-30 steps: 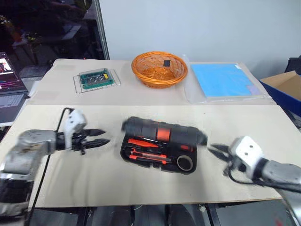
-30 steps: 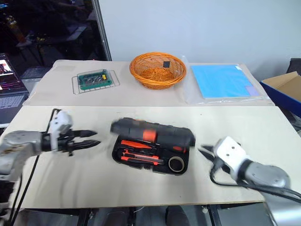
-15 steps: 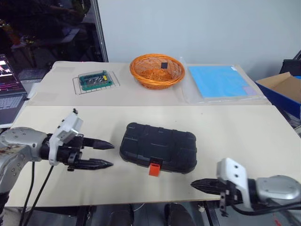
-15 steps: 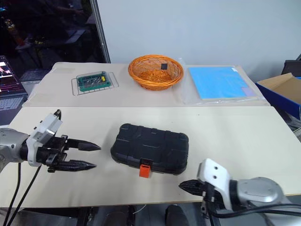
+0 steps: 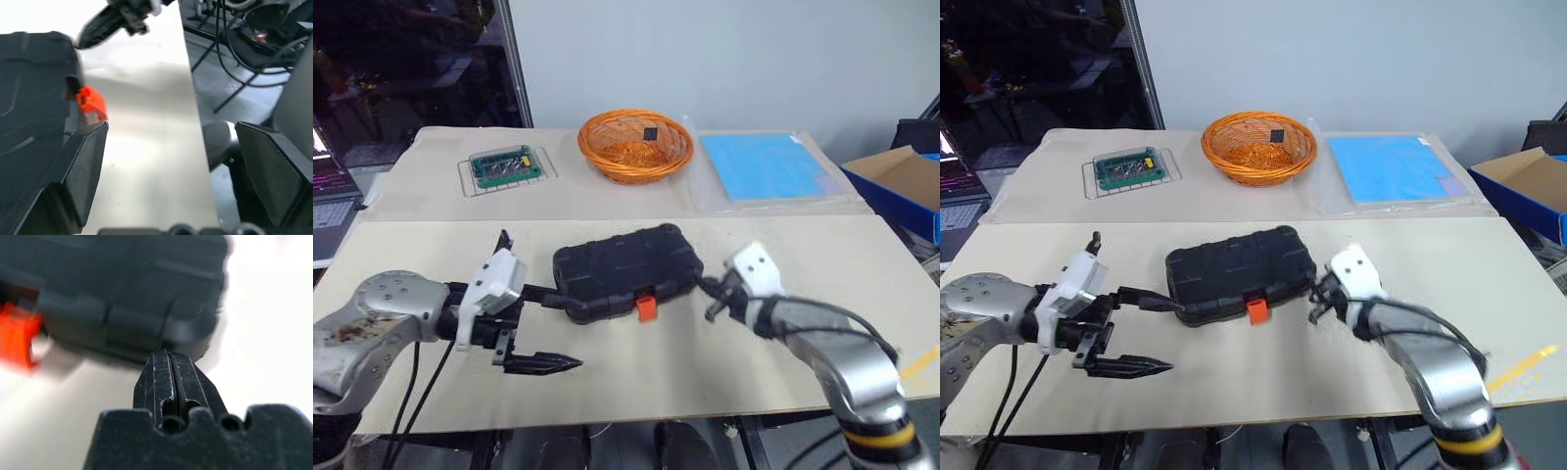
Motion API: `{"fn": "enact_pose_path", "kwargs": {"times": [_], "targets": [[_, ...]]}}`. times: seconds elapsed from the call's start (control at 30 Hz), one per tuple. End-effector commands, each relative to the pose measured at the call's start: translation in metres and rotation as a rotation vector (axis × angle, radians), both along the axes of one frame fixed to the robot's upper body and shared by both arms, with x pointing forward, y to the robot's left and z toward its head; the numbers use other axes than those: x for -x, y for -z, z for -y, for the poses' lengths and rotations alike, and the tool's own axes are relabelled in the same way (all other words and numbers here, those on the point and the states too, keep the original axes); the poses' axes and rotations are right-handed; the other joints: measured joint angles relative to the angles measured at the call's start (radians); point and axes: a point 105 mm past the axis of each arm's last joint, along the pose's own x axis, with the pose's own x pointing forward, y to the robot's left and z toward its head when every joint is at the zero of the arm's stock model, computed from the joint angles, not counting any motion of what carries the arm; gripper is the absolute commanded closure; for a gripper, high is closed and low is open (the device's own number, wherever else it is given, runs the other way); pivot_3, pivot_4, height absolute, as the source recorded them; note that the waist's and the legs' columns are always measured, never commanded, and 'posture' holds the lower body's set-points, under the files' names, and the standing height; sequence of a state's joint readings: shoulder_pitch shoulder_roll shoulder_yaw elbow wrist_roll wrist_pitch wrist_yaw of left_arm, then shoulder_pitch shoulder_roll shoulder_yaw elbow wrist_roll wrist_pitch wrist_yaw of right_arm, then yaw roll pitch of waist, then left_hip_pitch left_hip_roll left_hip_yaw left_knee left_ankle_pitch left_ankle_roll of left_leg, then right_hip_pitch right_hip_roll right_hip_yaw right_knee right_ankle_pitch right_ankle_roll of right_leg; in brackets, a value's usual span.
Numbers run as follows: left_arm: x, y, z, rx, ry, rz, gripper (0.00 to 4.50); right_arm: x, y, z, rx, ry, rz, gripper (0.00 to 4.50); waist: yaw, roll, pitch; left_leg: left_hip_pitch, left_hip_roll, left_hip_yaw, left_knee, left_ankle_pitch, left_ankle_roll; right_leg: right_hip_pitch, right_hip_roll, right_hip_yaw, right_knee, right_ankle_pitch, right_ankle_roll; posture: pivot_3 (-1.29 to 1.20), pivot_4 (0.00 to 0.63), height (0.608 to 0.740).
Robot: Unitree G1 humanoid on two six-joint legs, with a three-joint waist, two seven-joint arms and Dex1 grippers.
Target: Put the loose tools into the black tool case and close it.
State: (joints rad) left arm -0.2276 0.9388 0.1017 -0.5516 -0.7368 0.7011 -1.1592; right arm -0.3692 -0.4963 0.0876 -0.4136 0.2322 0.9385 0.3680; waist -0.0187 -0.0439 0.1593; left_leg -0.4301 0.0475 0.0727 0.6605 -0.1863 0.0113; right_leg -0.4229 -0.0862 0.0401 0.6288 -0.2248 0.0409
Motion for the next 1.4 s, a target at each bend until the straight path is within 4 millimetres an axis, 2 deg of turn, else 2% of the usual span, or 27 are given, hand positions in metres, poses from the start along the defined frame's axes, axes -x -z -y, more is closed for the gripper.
{"fn": "enact_pose_path", "kwargs": {"times": [0.03, 0.13, 0.23, 0.33, 0.37, 0.47, 0.5, 0.6, 0.7, 0.73, 0.83, 1.1, 1.2, 1.4], "targets": [[-0.016, 0.000, 0.009, 0.010, -0.075, 0.058, 0.07, -0.029, -0.002, -0.005, 0.022, 0.046, 0.045, 4.50, 0.001, 0.000, 0.000, -0.001, 0.000, 0.000, 0.000, 0.000, 0.000, -0.001, 0.000, 0.000, 0.000, 0.002, -0.001, 0.00, 0.150, 0.740], [-0.027, 0.003, 0.014, 0.012, -0.108, 0.066, 0.07, -0.037, -0.004, -0.010, 0.015, 0.026, 0.048, 4.50, 0.002, 0.000, 0.000, -0.002, 0.000, 0.000, 0.000, 0.000, 0.000, -0.001, 0.002, 0.000, 0.000, 0.004, -0.001, 0.00, 0.150, 0.740], [-0.037, 0.006, 0.017, 0.004, -0.120, 0.081, 0.07, -0.029, -0.015, -0.003, -0.001, 0.004, 0.053, 4.50, 0.003, 0.000, 0.000, -0.003, 0.000, 0.000, -0.001, 0.000, 0.000, -0.001, 0.003, 0.001, 0.000, 0.006, 0.002, 0.00, 0.150, 0.740], [-0.042, 0.011, 0.020, -0.011, -0.111, 0.080, 0.00, -0.006, -0.025, 0.002, -0.032, -0.045, 0.026, 3.73, 0.008, 0.000, 0.000, -0.006, 0.000, -0.001, -0.001, -0.001, 0.000, -0.003, 0.003, 0.000, -0.001, 0.006, 0.003, 0.00, 0.150, 0.740], [-0.043, 0.013, 0.021, -0.016, -0.107, 0.071, 0.00, 0.005, -0.028, 0.000, -0.046, -0.079, 0.007, 3.32, 0.008, 0.000, 0.000, -0.007, 0.000, -0.002, -0.001, -0.001, 0.000, -0.003, 0.003, 0.000, -0.001, 0.005, 0.003, 0.00, 0.150, 0.740], [-0.049, 0.023, 0.020, -0.038, -0.109, 0.053, 0.00, 0.038, -0.033, -0.020, -0.140, -0.210, -0.065, 2.34, 0.008, 0.000, 0.000, -0.008, 0.000, -0.003, -0.001, -0.002, 0.000, -0.003, 0.003, 0.000, -0.001, 0.005, 0.003, 0.00, 0.150, 0.740], [-0.052, 0.027, 0.020, -0.049, -0.111, 0.045, 0.00, 0.044, -0.033, -0.028, -0.179, -0.222, -0.076, 2.00, 0.007, 0.000, 0.000, -0.008, 0.000, -0.003, -0.001, -0.002, 0.000, -0.003, 0.003, -0.001, -0.001, 0.005, 0.003, 0.00, 0.150, 0.740], [-0.053, 0.035, 0.020, -0.061, -0.090, 0.027, 0.00, 0.048, -0.018, -0.046, -0.163, -0.216, -0.103, 1.22, -0.001, 0.000, 0.000, -0.006, 0.002, -0.004, -0.001, -0.002, 0.000, -0.003, 0.007, 0.000, -0.001, 0.005, 0.002, 0.00, 0.150, 0.740], [-0.055, 0.038, 0.021, -0.065, -0.079, 0.022, 0.00, 0.045, -0.007, -0.058, -0.167, -0.183, -0.125, 0.13, 0.002, 0.000, 0.000, -0.006, 0.003, -0.005, 0.000, -0.001, 0.000, -0.002, 0.008, 0.000, 0.000, 0.004, 0.001, 0.00, 0.150, 0.740], [-0.055, 0.039, 0.021, -0.067, -0.076, 0.019, 0.00, 0.044, -0.003, -0.060, -0.166, -0.169, -0.131, 0.06, 0.003, 0.000, 0.000, -0.006, 0.003, -0.005, 0.000, -0.001, -0.001, -0.003, 0.008, 0.000, 0.000, 0.004, 0.000, 0.00, 0.150, 0.740], [-0.056, 0.041, 0.020, -0.079, -0.070, 0.015, 0.00, 0.041, 0.004, -0.063, -0.157, -0.138, -0.143, 0.06, 0.004, 0.000, 0.000, -0.006, 0.003, -0.005, 0.000, -0.001, -0.001, -0.002, 0.008, 0.000, 0.000, 0.005, -0.001, 0.00, 0.150, 0.740], [-0.055, 0.041, 0.020, -0.086, -0.056, 0.019, 0.00, 0.030, 0.014, -0.057, -0.154, -0.056, -0.155, 0.06, 0.005, 0.000, 0.000, -0.006, 0.003, -0.005, 0.000, -0.001, -0.001, -0.002, 0.008, 0.000, -0.001, 0.006, 0.000, 0.00, 0.150, 0.740], [-0.055, 0.042, 0.019, -0.090, -0.061, 0.021, 0.00, 0.027, 0.017, -0.058, -0.155, -0.054, -0.153, 0.66, 0.005, 0.000, 0.000, -0.006, 0.003, -0.005, 0.000, -0.001, -0.001, -0.002, 0.008, 0.000, -0.001, 0.006, 0.000, 0.00, 0.150, 0.740], [-0.056, 0.042, 0.016, -0.097, -0.075, 0.026, 0.00, 0.024, 0.014, -0.060, -0.163, -0.077, -0.127, 2.68, 0.004, 0.000, 0.000, -0.006, 0.003, -0.005, 0.000, -0.001, -0.001, -0.002, 0.008, 0.000, 0.000, 0.006, 0.000, 0.00, 0.150, 0.740]]}}
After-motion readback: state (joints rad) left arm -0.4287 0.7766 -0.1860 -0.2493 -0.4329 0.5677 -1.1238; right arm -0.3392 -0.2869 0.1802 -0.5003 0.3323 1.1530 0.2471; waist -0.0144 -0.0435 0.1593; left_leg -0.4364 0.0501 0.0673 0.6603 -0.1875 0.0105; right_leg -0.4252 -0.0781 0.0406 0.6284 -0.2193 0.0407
